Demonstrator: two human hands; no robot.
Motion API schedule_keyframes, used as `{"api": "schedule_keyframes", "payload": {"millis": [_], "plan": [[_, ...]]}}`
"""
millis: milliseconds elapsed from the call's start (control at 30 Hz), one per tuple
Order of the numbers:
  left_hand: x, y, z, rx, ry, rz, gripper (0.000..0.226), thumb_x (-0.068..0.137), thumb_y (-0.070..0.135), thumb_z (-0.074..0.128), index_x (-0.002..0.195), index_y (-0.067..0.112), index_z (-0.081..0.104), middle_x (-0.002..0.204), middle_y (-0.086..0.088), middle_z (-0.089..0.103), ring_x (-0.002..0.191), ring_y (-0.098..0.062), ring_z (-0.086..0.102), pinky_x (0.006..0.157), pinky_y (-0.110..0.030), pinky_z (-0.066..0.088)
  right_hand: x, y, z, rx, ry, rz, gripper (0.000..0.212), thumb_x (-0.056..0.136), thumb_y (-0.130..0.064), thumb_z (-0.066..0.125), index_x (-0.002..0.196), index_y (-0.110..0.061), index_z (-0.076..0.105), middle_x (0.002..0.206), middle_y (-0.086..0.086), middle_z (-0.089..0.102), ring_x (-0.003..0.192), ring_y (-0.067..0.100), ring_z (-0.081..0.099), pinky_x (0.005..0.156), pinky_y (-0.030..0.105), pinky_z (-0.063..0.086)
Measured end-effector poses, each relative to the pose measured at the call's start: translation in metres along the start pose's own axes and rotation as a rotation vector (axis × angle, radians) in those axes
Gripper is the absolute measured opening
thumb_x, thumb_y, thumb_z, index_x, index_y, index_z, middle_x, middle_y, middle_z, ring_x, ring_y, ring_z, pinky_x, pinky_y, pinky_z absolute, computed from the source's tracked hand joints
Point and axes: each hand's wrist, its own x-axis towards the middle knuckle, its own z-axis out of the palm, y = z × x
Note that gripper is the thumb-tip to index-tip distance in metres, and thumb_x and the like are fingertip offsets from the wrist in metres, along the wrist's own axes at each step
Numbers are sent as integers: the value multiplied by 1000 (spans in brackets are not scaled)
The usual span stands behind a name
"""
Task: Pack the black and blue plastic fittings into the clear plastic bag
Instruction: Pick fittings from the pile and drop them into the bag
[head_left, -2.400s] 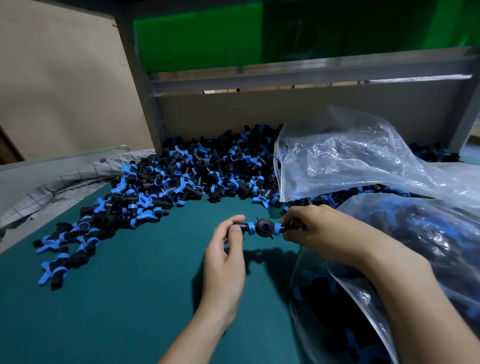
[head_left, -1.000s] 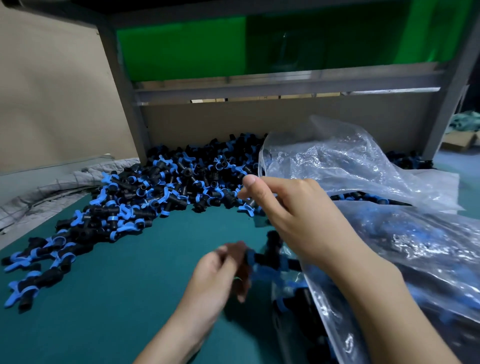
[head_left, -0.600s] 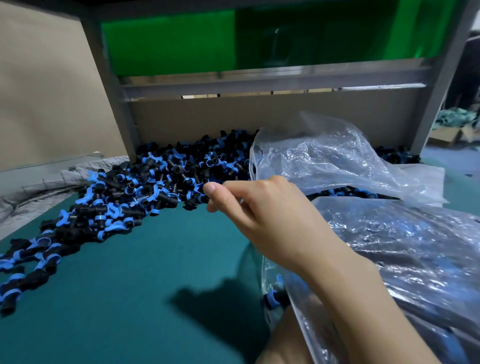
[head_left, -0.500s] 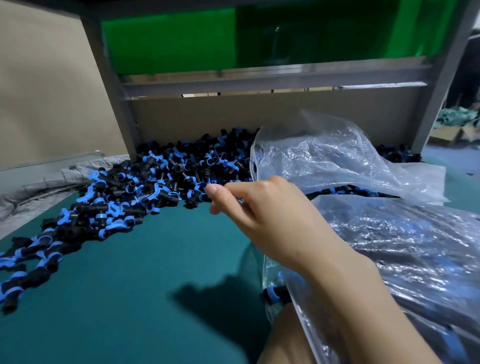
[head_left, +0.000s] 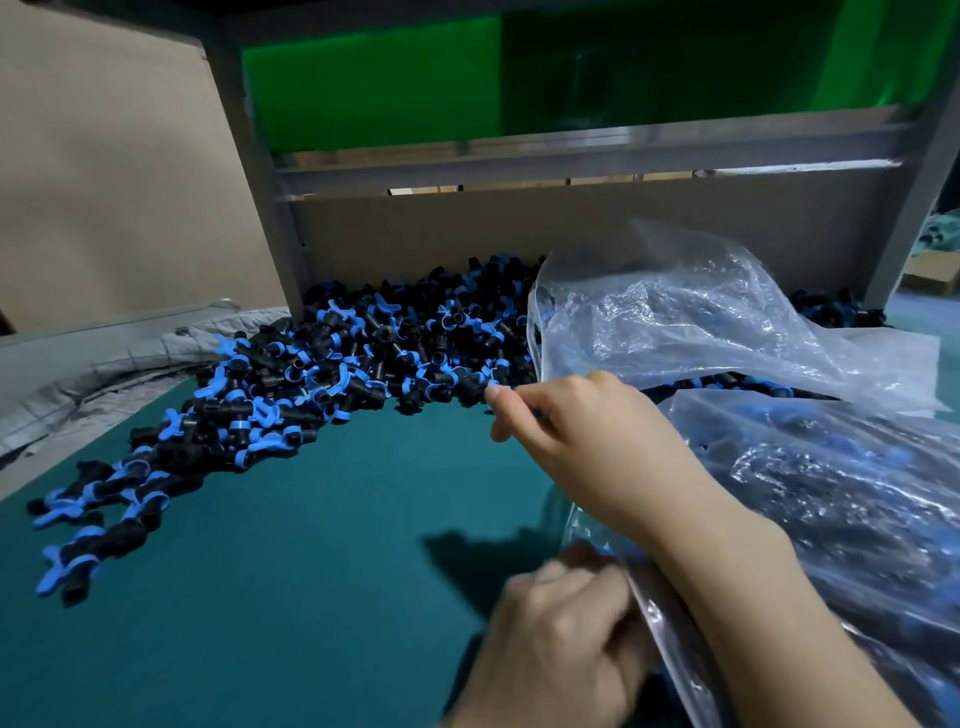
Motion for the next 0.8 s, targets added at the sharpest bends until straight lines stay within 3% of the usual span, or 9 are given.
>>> {"api": "schedule_keyframes", "payload": {"millis": [33, 100, 167, 267, 400, 500, 567, 700, 800], "plan": [[-3, -7, -20, 52, 4, 30, 9, 93, 21, 58, 84, 20, 57, 67, 0, 53, 65, -22, 52, 54, -29, 44, 0, 1, 1, -13, -6, 20, 52, 99, -58, 31, 89, -29, 73, 60, -3, 57, 75, 26, 61, 72, 37, 52], [0, -42, -53, 288, 0, -80, 10, 89, 21, 60, 94, 17, 66, 81, 0, 61, 79, -24, 57, 67, -37, 49, 0, 5, 3, -34, -25, 60, 53, 99, -59, 31, 90, -28, 73, 73, 0, 66, 81, 29, 64, 76, 37, 53], [3, -85, -77, 593, -5, -358, 31, 93, 28, 59, 121, 17, 63, 113, -3, 63, 107, -27, 54, 90, -43, 45, -1, 10, 5, -75, -49, 88, 53, 100, -57, 32, 90, -24, 72, 74, 4, 66, 79, 29, 64, 75, 36, 54], [0, -147, -102, 792, 32, -716, 62, 94, 38, 58, 146, 11, 39, 149, -22, 34, 140, -40, 26, 114, -56, 22, -3, 15, 9, -117, -113, 110, 49, 101, -53, 34, 84, -17, 63, 76, 5, 63, 80, 31, 62, 72, 33, 52], [7, -205, -128, 918, -49, -1018, 87, 90, 58, 55, 155, 15, 15, 160, -27, 1, 146, -49, -1, 114, -68, 5, -4, 18, 12, -112, -207, 132, 40, 100, -50, 35, 89, -21, 61, 83, 3, 67, 85, 27, 64, 79, 34, 53], [15, -231, -133, 963, -104, -1101, 92, 85, 73, 46, 156, 24, 14, 161, -22, -8, 145, -50, -5, 111, -72, 4, -5, 20, 13, -122, -227, 126, 38, 101, -49, 36, 100, -24, 65, 84, 0, 69, 87, 24, 65, 82, 34, 53], [19, -242, -138, 967, -135, -1133, 86, 83, 77, 43, 153, 30, 24, 162, -19, -9, 146, -48, -1, 110, -73, 3, -4, 21, 14, -117, -245, 132, 37, 101, -49, 36, 104, -27, 64, 88, -1, 69, 89, 23, 64, 81, 33, 52], [16, -248, -139, 998, -184, -1076, 69, 85, 75, 42, 141, 34, 42, 162, -16, 2, 137, -40, 33, 111, -72, 5, -4, 21, 14, -84, -310, 148, 35, 101, -51, 36, 114, -33, 62, 96, 0, 67, 96, 23, 63, 85, 34, 51], [10, -239, -141, 992, -222, -975, 62, 85, 74, 42, 134, 37, 46, 162, -13, 7, 130, -35, 44, 112, -66, 11, -3, 22, 13, -50, -352, 155, 34, 101, -51, 37, 117, -34, 62, 100, 2, 67, 99, 23, 63, 90, 37, 51]]}}
